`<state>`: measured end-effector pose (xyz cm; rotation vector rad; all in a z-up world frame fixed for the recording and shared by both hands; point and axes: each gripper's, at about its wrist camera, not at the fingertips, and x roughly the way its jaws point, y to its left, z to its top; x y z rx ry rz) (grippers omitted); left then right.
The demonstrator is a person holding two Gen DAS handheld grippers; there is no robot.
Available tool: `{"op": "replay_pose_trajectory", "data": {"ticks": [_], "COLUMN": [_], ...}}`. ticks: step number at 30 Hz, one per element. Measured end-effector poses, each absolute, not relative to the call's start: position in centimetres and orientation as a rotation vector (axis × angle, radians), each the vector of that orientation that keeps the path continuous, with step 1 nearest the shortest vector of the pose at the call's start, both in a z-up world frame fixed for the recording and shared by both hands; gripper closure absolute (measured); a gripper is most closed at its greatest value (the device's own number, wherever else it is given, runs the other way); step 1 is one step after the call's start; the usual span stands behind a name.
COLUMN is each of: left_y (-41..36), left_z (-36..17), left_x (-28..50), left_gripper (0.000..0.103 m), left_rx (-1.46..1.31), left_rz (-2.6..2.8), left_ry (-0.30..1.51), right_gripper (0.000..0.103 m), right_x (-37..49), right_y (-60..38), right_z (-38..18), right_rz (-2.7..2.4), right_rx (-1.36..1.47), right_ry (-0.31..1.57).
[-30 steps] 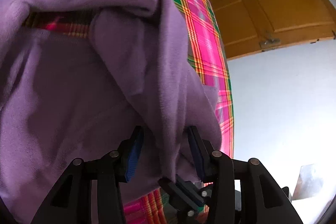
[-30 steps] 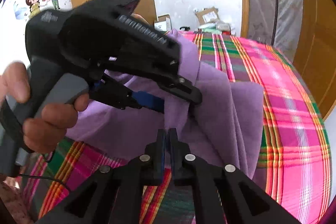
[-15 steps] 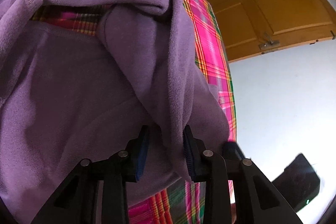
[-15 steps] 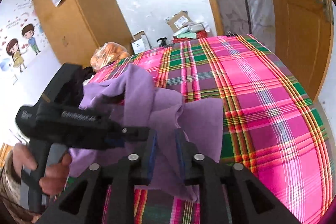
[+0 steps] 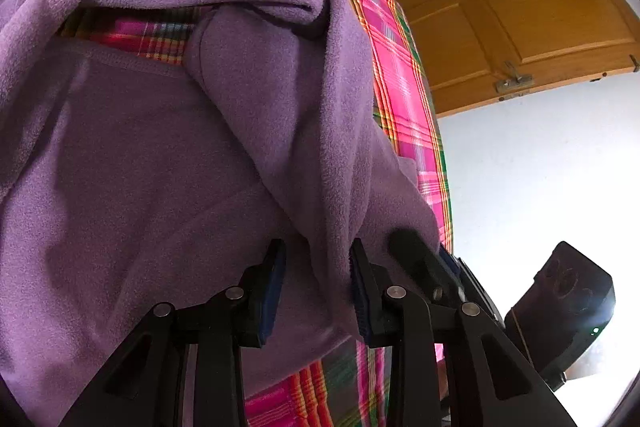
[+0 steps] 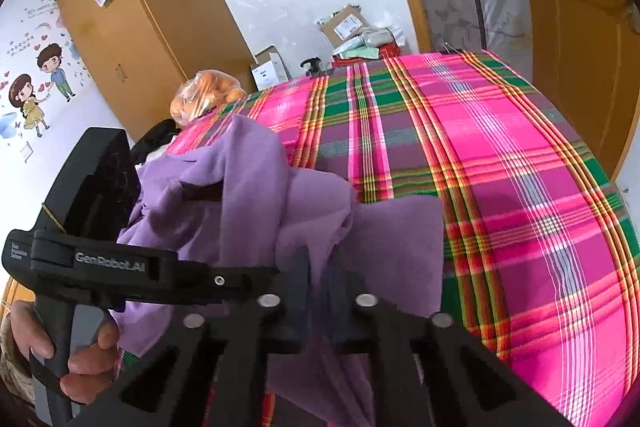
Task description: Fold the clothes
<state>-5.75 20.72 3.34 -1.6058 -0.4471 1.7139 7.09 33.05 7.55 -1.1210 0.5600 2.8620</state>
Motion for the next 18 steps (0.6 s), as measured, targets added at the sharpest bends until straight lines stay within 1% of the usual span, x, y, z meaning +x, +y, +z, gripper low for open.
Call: {"op": "replay_pose_trajectory", "data": {"ticks": [2,4,6,7,18], "left_y": [20.7,20.7,20.6,20.5,19.6], "left_z": [3.7,4.1,4.5,4.8,6.0], "left_x": [-5.6,-5.5,-5.3,-5.2,-4.7], "left_gripper": [0.079,0.084,0.085,0.087,0.088], "left_rx": [-1.591,-1.577,-1.558,-1.549,-1.527], "left_rz": [1.719,1.723,1.729,1.731,1.751], "left_ry": [-0.444,-0.44,-0.439,-0.44,-0.456], "right_gripper": [0.097,0.097,0.098,0.098,0.098], "right_x": [7.6,8.1,8.5,8.7,11.5], "right_y": [33.2,33.3,33.6,33.7,37.5], "right_z": [7.9,8.3,8.8,9.1,10.5], "right_rz": [2.858,2.853,2.841,2.834,2.695], "right_rx": [-1.081,-1.041,-0.992,-0.967,-0.749], "right_ry": [0.557,0.555,0.563,0.567,0.657]}}
